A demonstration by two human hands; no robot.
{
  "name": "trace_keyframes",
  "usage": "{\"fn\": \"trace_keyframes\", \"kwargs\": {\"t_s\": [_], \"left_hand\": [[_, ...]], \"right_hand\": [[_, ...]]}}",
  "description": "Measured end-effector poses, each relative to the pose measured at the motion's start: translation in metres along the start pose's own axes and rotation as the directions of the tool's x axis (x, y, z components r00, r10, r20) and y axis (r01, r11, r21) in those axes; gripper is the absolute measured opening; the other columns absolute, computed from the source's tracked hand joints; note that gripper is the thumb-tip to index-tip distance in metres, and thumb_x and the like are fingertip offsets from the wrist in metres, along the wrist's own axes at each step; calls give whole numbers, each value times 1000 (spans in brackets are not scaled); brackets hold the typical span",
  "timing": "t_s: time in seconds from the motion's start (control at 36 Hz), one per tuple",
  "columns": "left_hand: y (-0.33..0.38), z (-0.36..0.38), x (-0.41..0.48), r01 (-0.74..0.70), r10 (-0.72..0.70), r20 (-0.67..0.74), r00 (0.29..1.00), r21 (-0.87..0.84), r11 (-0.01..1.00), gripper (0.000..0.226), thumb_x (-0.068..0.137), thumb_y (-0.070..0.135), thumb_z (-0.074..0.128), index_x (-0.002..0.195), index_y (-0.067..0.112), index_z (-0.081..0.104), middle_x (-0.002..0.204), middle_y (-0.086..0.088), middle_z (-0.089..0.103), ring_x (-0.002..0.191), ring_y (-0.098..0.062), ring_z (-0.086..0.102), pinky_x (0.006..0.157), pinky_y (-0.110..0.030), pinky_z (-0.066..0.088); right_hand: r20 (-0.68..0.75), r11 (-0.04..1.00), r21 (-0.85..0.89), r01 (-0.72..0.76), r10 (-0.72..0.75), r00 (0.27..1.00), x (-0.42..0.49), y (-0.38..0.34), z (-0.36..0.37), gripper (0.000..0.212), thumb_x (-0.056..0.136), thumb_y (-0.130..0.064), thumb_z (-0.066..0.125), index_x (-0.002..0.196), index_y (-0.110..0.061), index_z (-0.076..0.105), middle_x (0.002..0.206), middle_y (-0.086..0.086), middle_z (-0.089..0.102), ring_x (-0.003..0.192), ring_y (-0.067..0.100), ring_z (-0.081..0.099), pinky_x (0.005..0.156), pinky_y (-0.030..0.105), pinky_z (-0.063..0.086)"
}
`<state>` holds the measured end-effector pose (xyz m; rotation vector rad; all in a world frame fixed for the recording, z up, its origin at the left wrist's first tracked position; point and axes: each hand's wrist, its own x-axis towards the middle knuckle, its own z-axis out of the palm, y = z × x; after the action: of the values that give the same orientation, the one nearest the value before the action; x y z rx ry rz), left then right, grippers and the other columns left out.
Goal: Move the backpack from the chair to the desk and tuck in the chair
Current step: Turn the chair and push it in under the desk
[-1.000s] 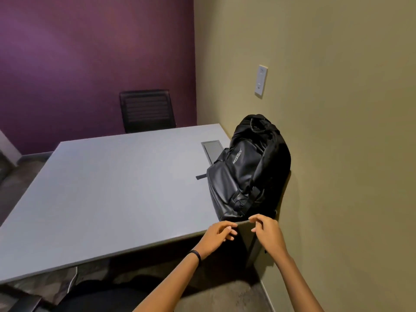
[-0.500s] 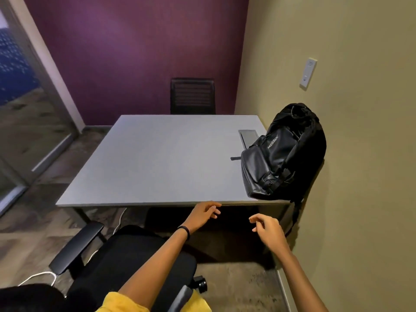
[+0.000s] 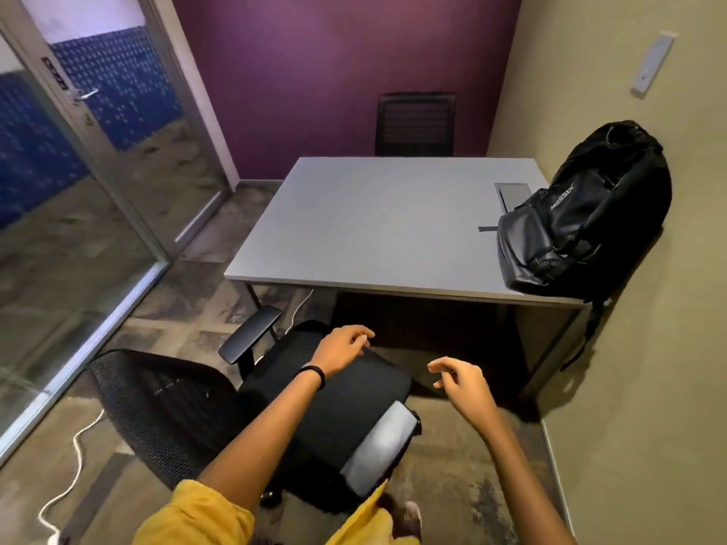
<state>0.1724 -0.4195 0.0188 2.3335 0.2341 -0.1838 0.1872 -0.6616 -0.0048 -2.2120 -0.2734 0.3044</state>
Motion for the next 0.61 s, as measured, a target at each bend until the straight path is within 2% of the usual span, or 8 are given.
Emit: {"fn": "trace_keyframes", "kwargs": {"t_s": [0.08,0.17,0.33,0.47,0.61], "left_hand": [[-26,-19,-25,50,-50,4,999,67,996,26,95,20,42,112,21,63,109,-2,70,92,-16,67,90,-38,51],[-51,-40,-43,96,-98,21,995,107,990,26,95,19,42,112,19,63,110,-5,70,93,-19,67,92,-41,51],[-102,-85,-59,175,-176,0,984,106,979,28,94,13,43,112,14,64,108,-9,69,92,-23,66,90,-37,51],[-154,-125,-60,228,-228,-13,974,92,969,29,93,8,41,112,10,64,104,-14,70,93,-28,67,87,-37,52],[-216,-170,-53,233,-240,35,970,143,962,29,92,8,44,111,11,65,109,-14,70,98,-27,65,90,-43,53]], "right_hand": [[63,1000,15,14,-14,998,-12,-14,31,33,86,2,42,97,-14,69,100,1,71,76,12,69,82,38,57],[114,998,8,59,-60,992,-18,-28,60,33,86,2,43,97,-16,69,100,1,72,72,7,67,80,35,57],[259,988,-13,151,-143,955,-20,-65,107,34,86,0,43,101,-19,67,104,-1,71,74,5,66,78,27,54],[350,979,-35,202,-177,920,-16,-101,146,33,89,-2,42,104,-20,65,105,-1,69,80,10,67,79,27,53],[389,976,-18,216,-192,901,-3,-139,195,31,92,-3,41,106,-15,66,105,5,70,79,10,66,78,21,50]]}}
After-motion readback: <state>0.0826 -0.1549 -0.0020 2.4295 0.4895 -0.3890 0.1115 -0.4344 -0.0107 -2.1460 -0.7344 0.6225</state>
